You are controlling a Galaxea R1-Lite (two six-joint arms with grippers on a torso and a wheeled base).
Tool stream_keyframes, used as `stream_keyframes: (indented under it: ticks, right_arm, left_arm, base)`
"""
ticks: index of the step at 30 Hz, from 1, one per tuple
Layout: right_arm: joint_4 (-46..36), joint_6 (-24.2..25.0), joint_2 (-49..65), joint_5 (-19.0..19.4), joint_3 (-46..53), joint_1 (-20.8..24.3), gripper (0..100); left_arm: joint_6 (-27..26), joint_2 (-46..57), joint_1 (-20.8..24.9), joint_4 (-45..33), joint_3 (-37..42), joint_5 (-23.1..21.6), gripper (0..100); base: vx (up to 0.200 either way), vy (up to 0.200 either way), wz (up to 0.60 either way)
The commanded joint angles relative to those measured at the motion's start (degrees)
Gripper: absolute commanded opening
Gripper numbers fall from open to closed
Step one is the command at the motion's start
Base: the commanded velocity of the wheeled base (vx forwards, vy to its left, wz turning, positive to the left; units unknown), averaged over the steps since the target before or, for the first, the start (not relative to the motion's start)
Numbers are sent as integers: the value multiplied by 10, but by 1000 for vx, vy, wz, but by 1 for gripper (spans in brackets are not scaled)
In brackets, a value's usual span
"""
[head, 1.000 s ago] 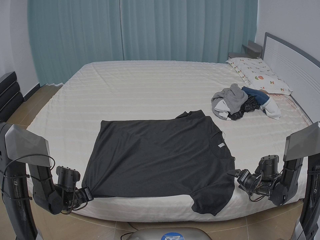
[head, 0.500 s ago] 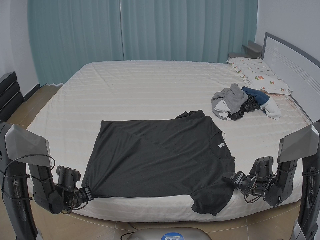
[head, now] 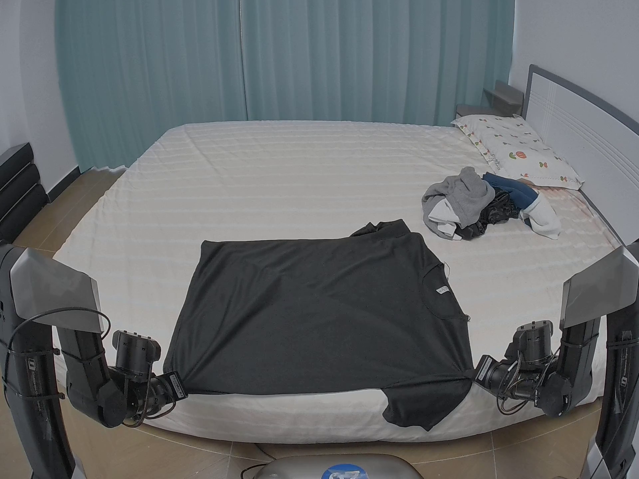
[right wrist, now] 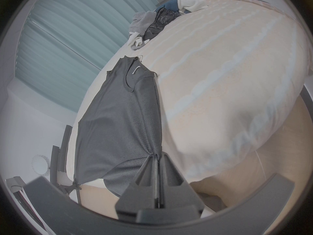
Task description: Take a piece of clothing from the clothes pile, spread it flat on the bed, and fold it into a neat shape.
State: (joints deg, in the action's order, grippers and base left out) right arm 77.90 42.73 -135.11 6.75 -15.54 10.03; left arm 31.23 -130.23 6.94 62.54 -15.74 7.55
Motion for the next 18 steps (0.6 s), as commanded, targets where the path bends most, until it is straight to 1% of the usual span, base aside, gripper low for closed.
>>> stream_keyframes:
  ticks: [1,12,13,18]
  right_arm:
    - [0,-8,11,0,13,-9,0]
    - [0,-13,9,0,16,-10,0]
    - [0,-13,9,0,16,-10,0]
    - [3,-4,15,12,13,-12,0]
  left_arm:
    - [1,0,0,0,3,-1,0]
    - [1,-1,1,1,4,-4,0]
    - [1,-1,1,1,4,-4,100]
    - [0,5,1,2,7,-16,100]
  base:
    - [0,0,0]
    - [0,0,0]
    - [0,0,0]
    - [0,0,0]
